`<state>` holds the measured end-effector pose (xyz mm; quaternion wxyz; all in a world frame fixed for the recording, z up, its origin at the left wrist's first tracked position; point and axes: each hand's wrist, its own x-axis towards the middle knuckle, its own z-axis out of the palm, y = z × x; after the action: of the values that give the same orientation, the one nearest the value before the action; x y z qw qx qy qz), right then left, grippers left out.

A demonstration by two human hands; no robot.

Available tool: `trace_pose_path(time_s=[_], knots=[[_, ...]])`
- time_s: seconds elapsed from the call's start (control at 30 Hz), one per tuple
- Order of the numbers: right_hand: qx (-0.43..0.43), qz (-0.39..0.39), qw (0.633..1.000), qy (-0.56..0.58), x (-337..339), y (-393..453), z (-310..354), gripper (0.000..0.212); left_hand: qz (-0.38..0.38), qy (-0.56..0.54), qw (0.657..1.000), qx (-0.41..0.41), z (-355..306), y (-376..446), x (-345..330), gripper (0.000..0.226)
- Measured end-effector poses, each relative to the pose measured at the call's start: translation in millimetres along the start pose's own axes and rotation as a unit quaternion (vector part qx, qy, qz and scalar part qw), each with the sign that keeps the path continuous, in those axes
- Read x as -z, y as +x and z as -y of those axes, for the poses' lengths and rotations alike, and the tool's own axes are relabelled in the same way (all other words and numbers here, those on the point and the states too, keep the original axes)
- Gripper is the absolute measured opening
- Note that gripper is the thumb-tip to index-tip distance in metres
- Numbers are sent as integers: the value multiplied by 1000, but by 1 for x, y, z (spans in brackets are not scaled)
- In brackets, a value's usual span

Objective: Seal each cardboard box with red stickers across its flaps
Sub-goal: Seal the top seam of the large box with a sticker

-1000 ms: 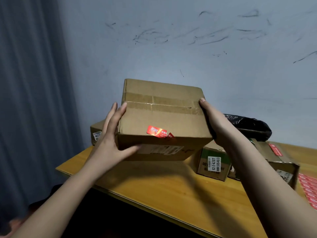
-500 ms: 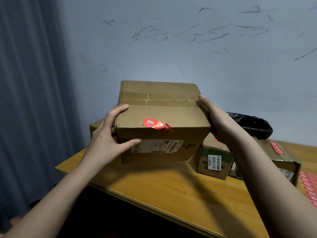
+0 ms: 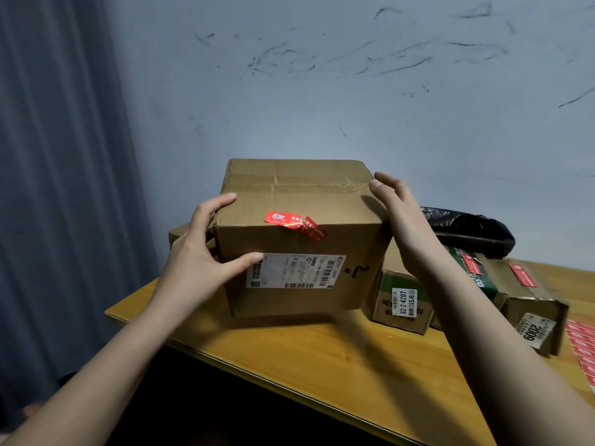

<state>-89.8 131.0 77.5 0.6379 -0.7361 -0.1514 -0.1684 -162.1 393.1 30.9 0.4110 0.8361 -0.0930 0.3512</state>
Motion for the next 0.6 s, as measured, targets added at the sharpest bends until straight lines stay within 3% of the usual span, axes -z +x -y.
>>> trace_pose_path(time_s=[0.1, 0.17, 0.27, 0.4, 0.6], knots=[[68, -48, 992, -98, 1, -5, -5, 44, 1, 5, 1000, 0, 0, -2, 0, 85], [191, -105, 950, -225, -1, -12, -1, 41, 1, 15, 1000, 0, -1, -4, -1, 86], [303, -43, 909, -282, -14, -24, 13, 38, 3, 24, 1000, 3, -2, -6, -3, 87], [336, 75, 879, -331, -33, -35, 14, 40, 5, 28, 1000, -4, -4, -7, -7, 87], [356, 68, 857, -366, -46, -43, 7, 47, 11, 30, 999, -17, -3, -8, -12, 87]])
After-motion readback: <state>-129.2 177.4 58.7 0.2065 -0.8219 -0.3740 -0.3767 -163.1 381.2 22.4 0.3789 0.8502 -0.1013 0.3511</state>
